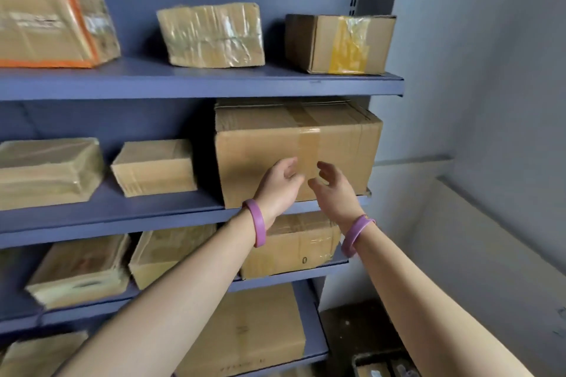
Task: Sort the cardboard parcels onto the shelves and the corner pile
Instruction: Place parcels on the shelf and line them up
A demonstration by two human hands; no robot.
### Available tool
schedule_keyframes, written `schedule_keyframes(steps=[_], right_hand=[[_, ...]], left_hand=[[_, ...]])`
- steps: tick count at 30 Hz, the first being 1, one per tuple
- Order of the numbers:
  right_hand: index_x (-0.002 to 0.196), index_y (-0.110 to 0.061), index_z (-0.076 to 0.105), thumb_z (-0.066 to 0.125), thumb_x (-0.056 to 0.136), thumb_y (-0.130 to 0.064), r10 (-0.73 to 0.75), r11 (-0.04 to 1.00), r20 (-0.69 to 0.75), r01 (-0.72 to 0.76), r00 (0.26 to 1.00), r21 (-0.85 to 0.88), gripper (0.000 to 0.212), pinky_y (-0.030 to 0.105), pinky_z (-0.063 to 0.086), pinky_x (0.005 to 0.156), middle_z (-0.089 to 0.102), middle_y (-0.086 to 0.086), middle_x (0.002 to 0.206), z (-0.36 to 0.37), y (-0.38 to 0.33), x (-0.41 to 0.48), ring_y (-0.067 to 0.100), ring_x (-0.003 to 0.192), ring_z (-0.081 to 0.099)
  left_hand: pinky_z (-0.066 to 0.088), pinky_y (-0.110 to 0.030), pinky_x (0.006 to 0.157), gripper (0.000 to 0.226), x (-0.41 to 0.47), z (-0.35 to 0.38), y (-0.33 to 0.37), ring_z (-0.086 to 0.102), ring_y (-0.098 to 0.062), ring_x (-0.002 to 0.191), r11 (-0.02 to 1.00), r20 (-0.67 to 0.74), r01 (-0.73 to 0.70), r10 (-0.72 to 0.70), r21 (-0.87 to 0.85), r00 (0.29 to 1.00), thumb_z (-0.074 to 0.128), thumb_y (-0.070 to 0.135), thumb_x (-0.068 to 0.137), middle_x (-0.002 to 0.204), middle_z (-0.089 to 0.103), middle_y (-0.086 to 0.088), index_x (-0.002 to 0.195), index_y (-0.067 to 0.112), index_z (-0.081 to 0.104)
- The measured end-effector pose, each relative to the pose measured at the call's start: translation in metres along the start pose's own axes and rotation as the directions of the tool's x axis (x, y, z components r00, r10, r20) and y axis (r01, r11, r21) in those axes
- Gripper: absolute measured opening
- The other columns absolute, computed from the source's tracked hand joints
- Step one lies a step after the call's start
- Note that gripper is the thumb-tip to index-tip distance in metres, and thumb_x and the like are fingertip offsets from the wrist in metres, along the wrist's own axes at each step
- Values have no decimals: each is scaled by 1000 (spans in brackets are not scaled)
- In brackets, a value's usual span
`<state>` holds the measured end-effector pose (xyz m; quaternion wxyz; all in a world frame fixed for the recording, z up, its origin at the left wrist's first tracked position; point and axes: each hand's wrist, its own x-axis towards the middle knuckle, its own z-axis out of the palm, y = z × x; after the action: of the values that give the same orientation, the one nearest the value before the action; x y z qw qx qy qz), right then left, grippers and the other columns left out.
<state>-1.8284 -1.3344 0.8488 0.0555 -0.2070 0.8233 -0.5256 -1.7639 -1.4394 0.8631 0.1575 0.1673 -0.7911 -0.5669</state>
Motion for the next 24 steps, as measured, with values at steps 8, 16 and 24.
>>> schedule_keyframes(steps=[8,16,24], right_hand=[[147,-13,38,51,98,-18,-84,996,227,75,970,45,51,22,34,100,45,8,149,135,-83,-26,21,136,44],[153,-14,27,48,101,-17,-105,994,311,98,945,38,56,21,38,81,46,12,147,266,-162,-90,28,126,52],[152,-13,26,48,102,-17,-106,994,349,93,931,55,55,21,39,80,54,15,140,378,-222,-147,28,126,51]], left_hand=[[34,-23,105,49,-49,-152,-40,43,-17,136,997,-241,81,-83,-18,967,48,12,100,149,45,-3,149,16,40],[33,-23,101,50,-112,-303,-86,41,-16,138,990,-364,127,-138,-53,921,48,14,101,151,43,-4,150,17,36],[31,-23,102,51,-166,-429,-134,42,-17,136,987,-416,154,-157,-41,896,51,18,101,151,43,-5,150,17,36]])
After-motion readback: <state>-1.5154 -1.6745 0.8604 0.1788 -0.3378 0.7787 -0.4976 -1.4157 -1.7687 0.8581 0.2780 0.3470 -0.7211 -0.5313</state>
